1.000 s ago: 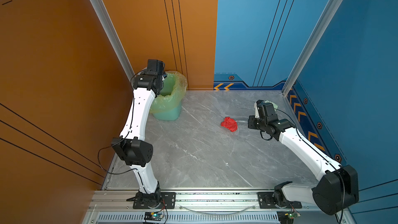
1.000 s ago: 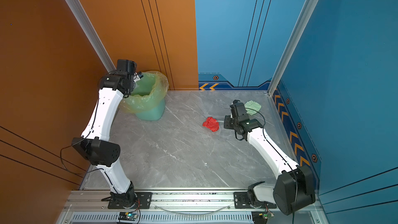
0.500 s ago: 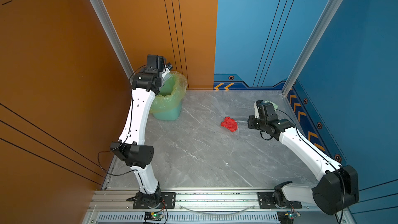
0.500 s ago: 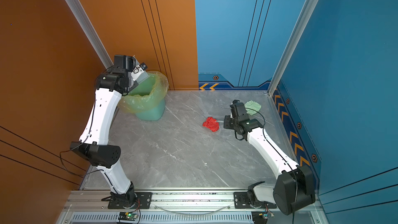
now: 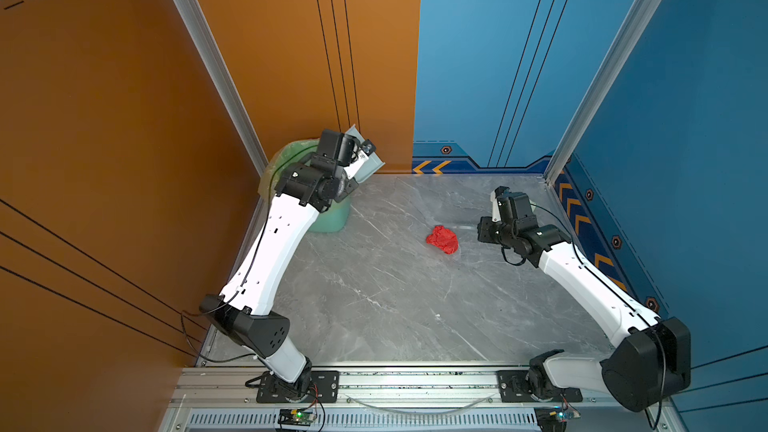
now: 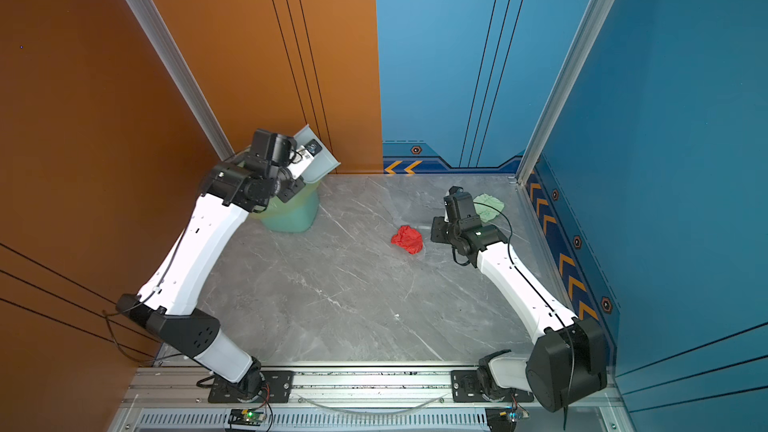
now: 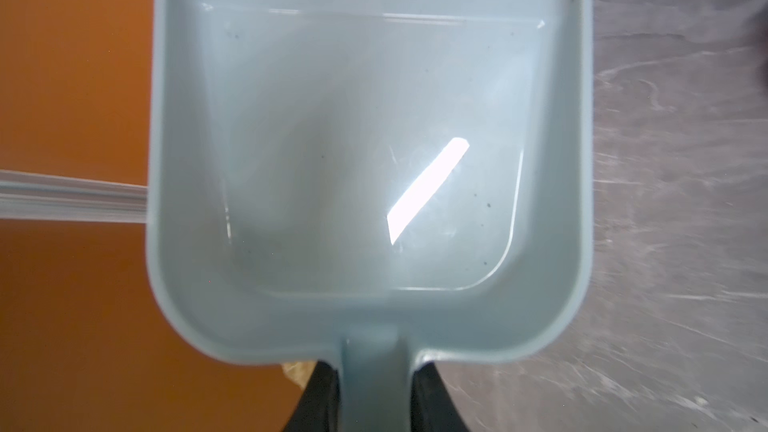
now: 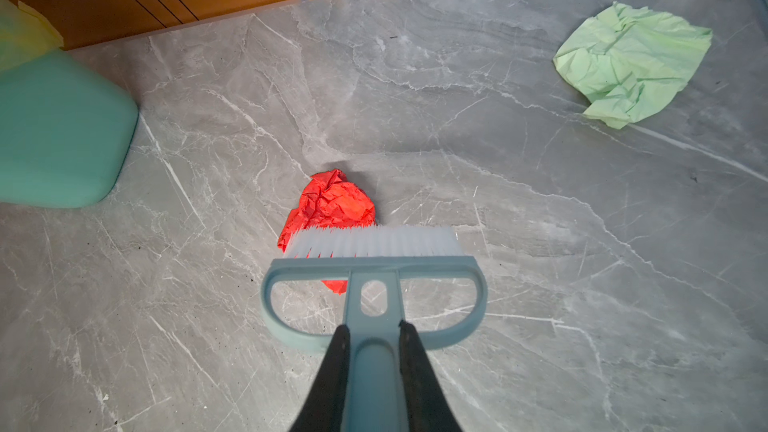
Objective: Sweep away the paper scraps from the table
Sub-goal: 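Hold the empty dustpan over the bin with the left gripper, then lower the dustpan onto the table beside the red scrap with the left gripper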
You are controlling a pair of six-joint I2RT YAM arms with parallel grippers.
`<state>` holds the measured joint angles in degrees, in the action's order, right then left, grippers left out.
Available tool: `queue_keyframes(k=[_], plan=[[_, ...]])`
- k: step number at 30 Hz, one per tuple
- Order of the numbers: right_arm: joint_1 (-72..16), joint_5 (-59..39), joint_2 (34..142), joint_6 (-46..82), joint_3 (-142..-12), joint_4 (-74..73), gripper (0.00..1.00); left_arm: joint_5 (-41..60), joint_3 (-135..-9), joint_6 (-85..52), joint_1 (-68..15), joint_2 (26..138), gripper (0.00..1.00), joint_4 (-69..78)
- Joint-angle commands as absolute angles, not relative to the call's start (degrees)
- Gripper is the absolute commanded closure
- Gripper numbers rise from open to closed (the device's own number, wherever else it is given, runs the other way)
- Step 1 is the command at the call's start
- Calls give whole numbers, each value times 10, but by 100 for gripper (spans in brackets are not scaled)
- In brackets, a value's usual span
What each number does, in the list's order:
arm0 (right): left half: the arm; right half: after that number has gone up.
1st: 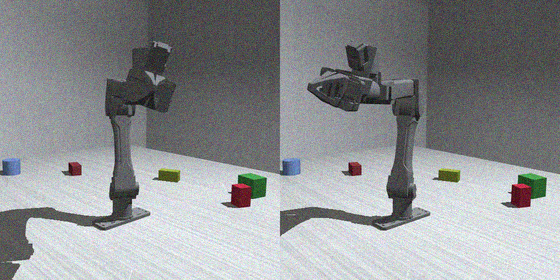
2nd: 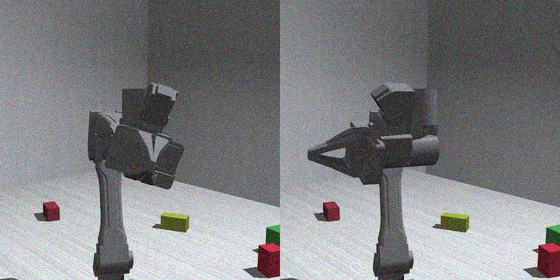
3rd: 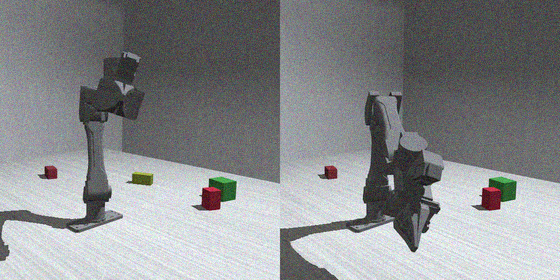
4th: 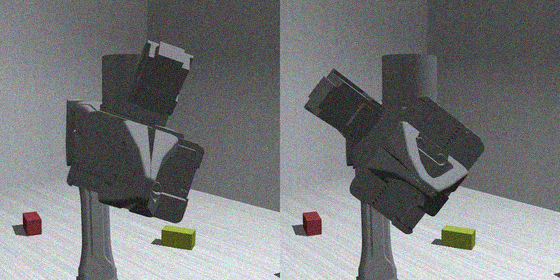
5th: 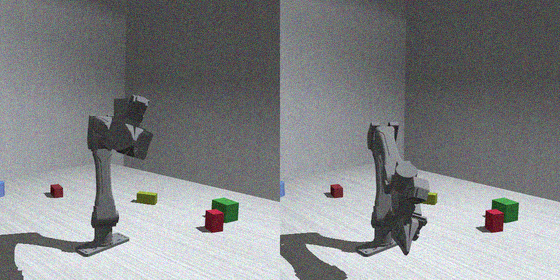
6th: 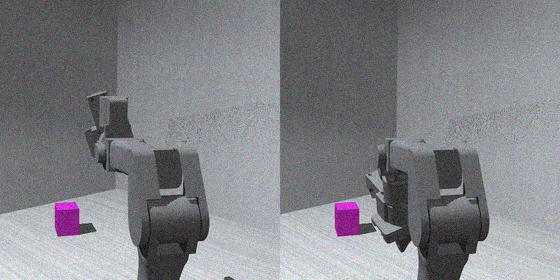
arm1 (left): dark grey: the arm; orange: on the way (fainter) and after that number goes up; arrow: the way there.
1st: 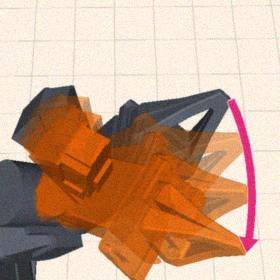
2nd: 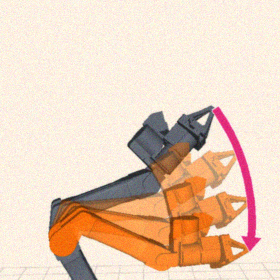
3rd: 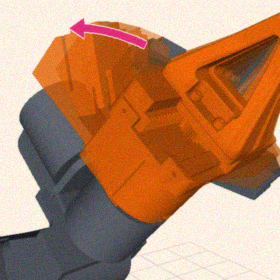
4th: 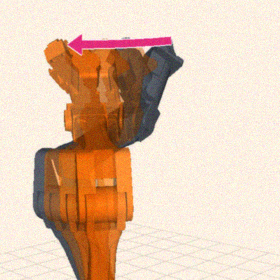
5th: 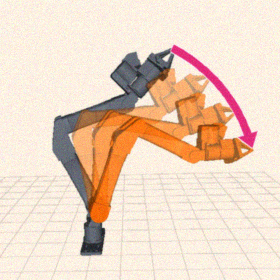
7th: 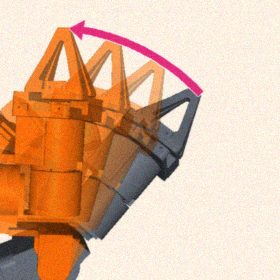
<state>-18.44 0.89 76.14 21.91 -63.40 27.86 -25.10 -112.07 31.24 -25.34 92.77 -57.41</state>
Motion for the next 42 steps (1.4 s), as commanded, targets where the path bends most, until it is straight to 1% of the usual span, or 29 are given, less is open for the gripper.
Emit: queue_keyframes(k=[1,6,11,21,29,33,42], plan=[[-187,35,774,220,-653,275,100,-208,-1068,242,-286,909,89,-574],[-185,51,786,222,-666,280,100,-169,-953,180,-331,887,90,-534],[-181,63,799,218,-682,288,100,-132,-850,130,-349,872,91,-492],[-175,95,827,219,-697,290,100,-75,-711,47,-397,875,92,-432],[-171,118,853,223,-701,288,100,-43,-676,11,-424,893,92,-377],[-171,134,864,224,-698,287,100,-40,-683,12,-434,920,92,-375],[-172,131,885,228,-698,274,100,-22,-713,1,-458,986,93,-375]])
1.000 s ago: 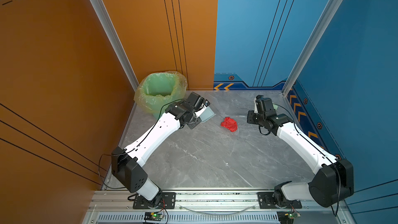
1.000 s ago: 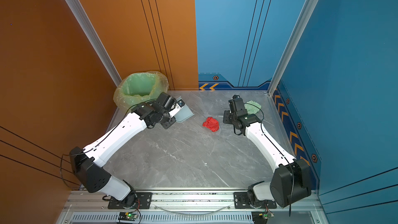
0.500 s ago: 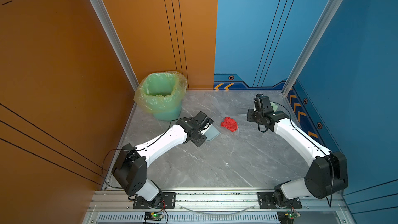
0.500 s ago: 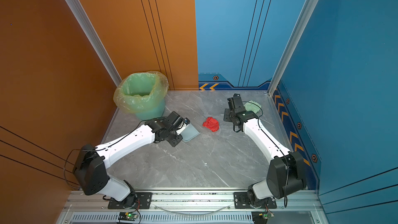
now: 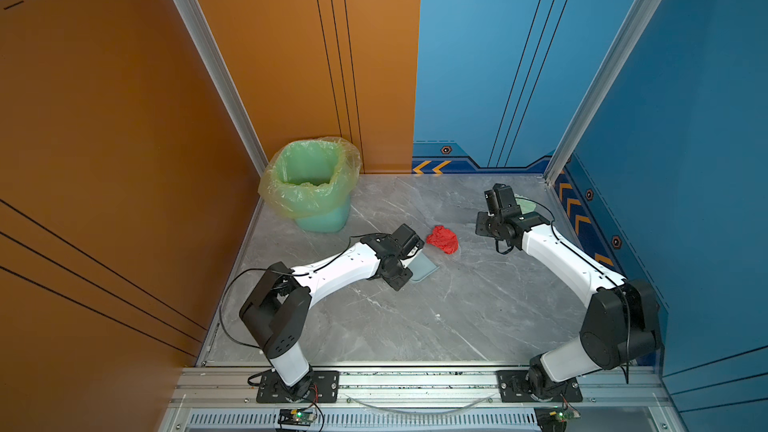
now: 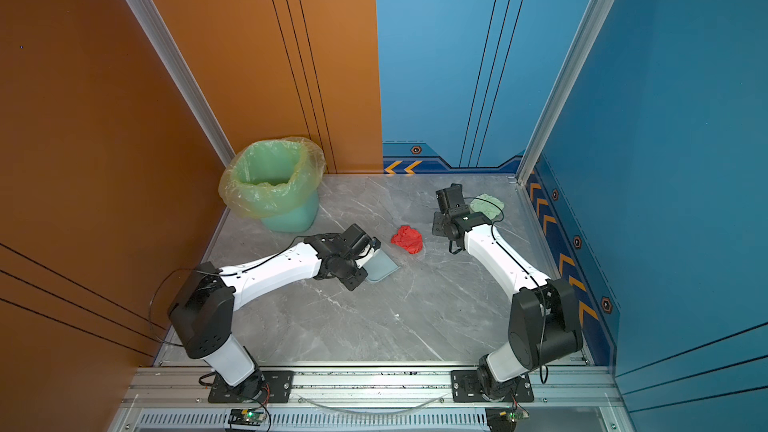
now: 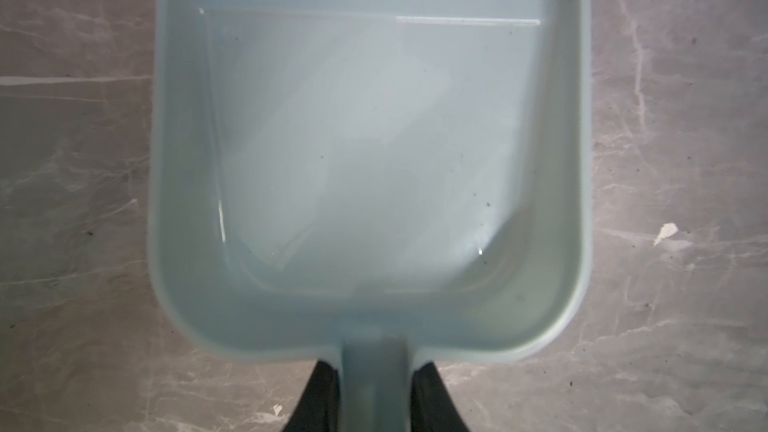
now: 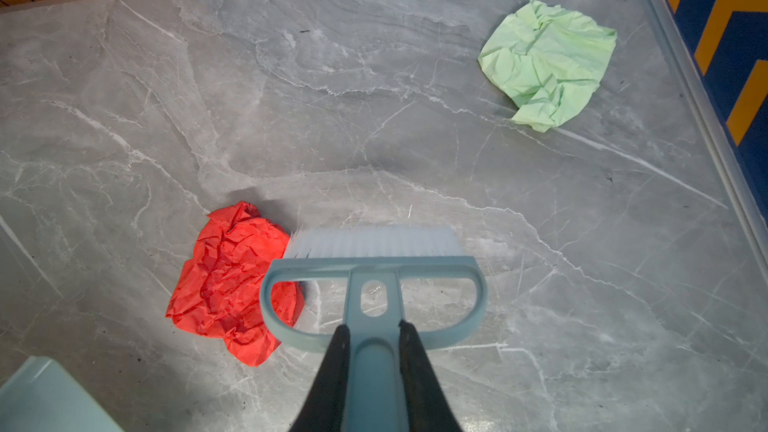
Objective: Sweep away the paper scraps from the table
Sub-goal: 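Lower the dustpan onto the table beside the red scrap with the left gripper, then sweep the red scrap into the dustpan with the right brush while left holds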
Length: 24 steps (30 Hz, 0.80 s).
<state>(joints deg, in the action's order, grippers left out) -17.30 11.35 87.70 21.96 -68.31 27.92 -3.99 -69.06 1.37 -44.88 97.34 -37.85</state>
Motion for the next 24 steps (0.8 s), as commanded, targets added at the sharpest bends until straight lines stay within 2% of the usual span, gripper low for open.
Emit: queue_keyframes(k=[1,24], plan=[[-173,133,887,228,-698,274,100,-21,-716,1,-460,992,93,-375],[-226,130,920,211,-667,249,100,0,-754,-20,-472,1075,94,-376]])
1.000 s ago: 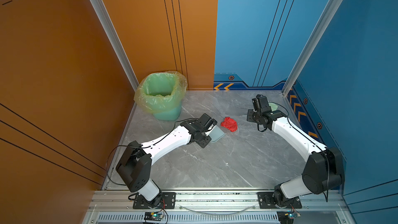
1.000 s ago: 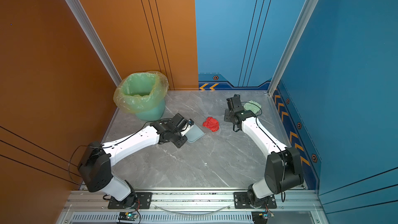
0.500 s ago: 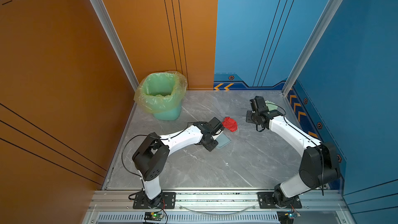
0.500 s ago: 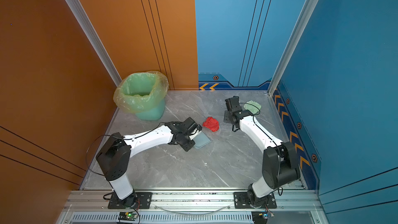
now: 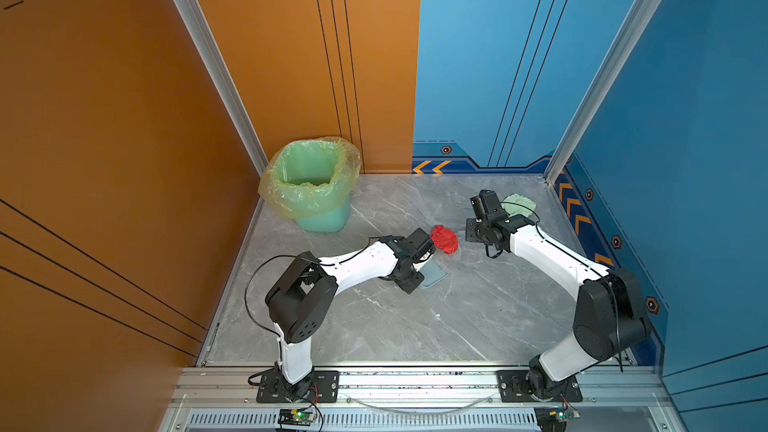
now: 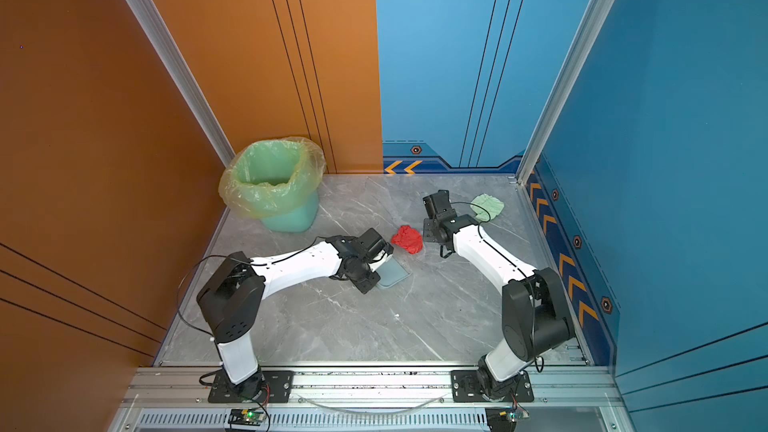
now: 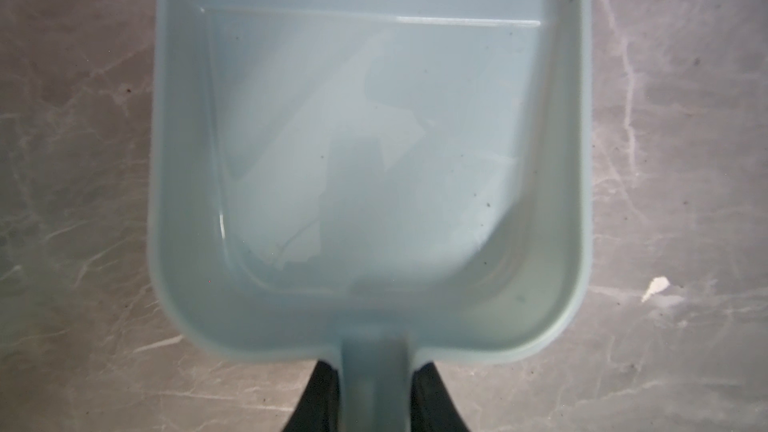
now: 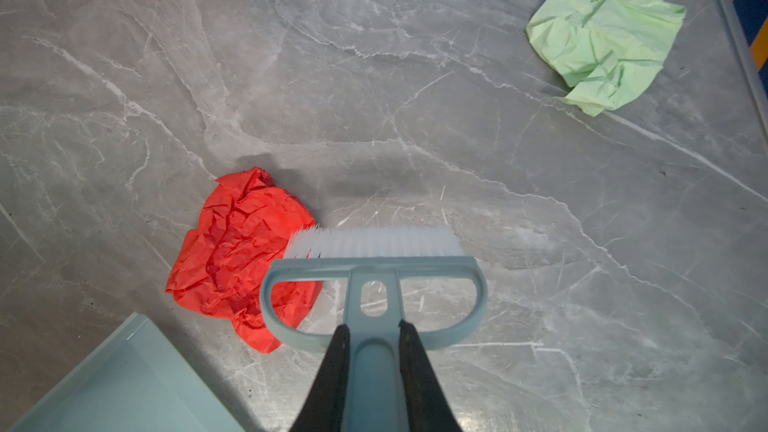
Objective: Sweep away the paper scraps from the table
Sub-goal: 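Sweep the red scrap into the dustpan with the right brush while left holds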
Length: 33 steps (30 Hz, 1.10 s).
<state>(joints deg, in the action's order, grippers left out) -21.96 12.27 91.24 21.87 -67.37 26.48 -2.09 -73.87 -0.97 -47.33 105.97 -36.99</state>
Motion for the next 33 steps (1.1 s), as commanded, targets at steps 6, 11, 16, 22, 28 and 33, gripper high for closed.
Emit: queue_keyframes(k=[6,11,16,22,28,33], plan=[[-235,131,925,204,-672,250,100,18,-755,-32,-462,1090,94,-376],[-244,132,926,188,-666,250,100,20,-752,-40,-453,1092,94,-376],[-257,125,925,152,-650,258,100,19,-751,-44,-445,1095,94,-374],[-279,78,922,126,-634,278,100,22,-759,-48,-440,1107,95,-368],[-312,30,919,94,-635,318,100,25,-769,-49,-439,1119,95,-367],[-329,3,915,70,-640,363,100,25,-768,-50,-435,1121,95,-366]])
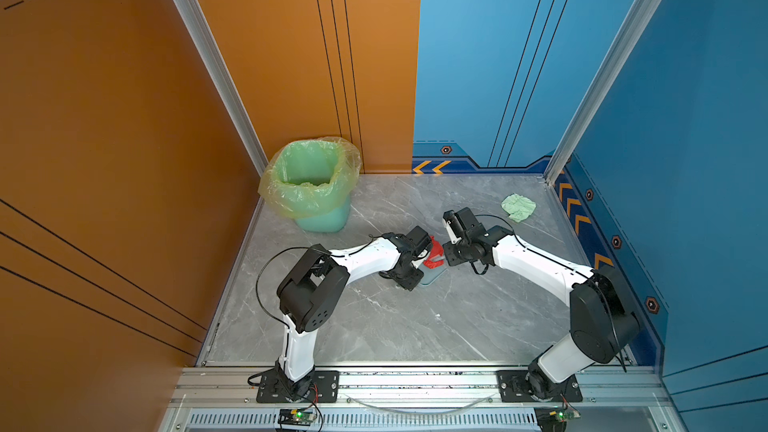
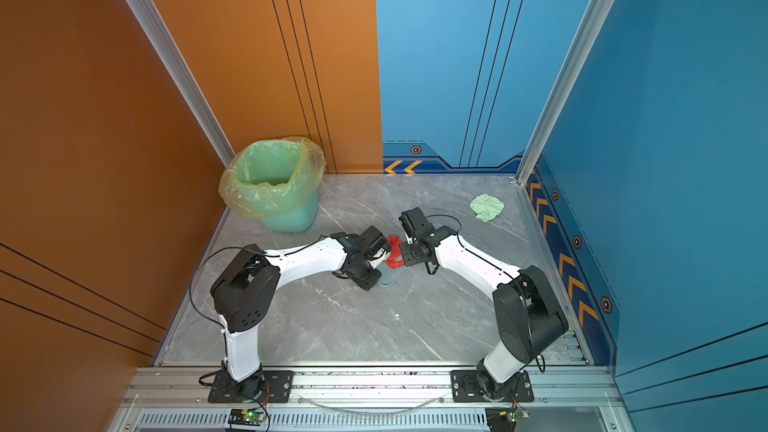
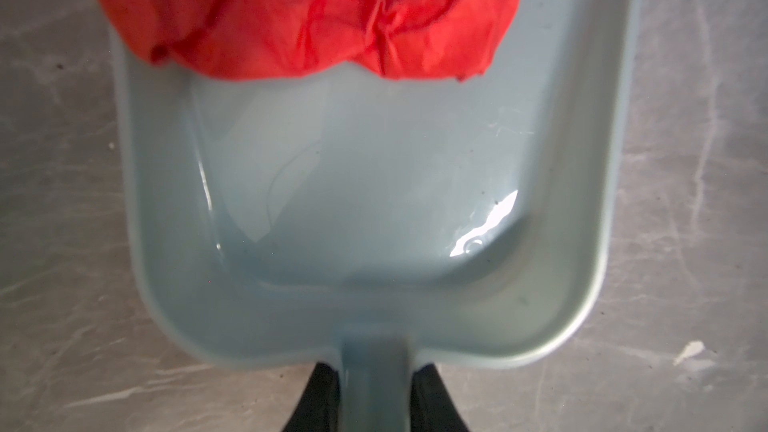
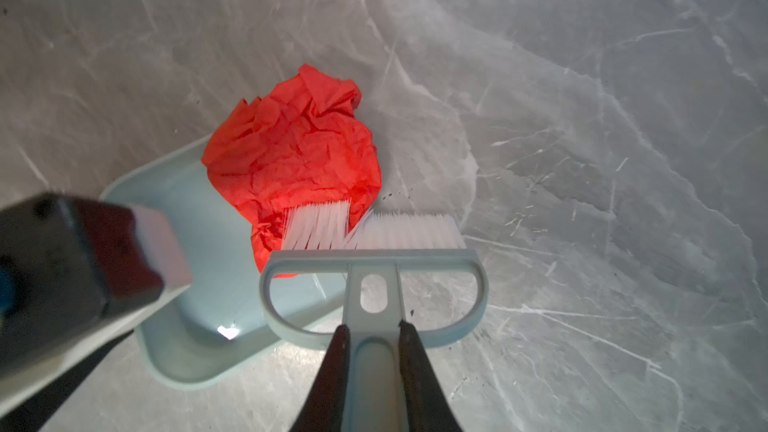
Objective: Sweep away the paper scraps from the table
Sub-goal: 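Sweep the red scrap into the dustpan with the right brush while left holds, then lift the dustpan with the red scrap over the bin with the left gripper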
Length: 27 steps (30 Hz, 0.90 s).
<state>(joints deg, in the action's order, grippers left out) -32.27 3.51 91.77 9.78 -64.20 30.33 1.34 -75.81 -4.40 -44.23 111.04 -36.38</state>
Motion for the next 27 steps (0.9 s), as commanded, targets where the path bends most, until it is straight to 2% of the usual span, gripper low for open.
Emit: queue_keyframes(k=[1,6,15,27], plan=[[-330,-3,913,65,-641,373,100,25,-768,-49,-436,1121,95,-366],[-338,-46,910,46,-639,410,100,24,-767,-49,-432,1122,95,-362],[-328,-46,841,57,-635,384,100,22,-766,-50,-432,1122,95,-355],[-255,-57,776,92,-627,329,100,1,-741,-44,-441,1101,95,-302]])
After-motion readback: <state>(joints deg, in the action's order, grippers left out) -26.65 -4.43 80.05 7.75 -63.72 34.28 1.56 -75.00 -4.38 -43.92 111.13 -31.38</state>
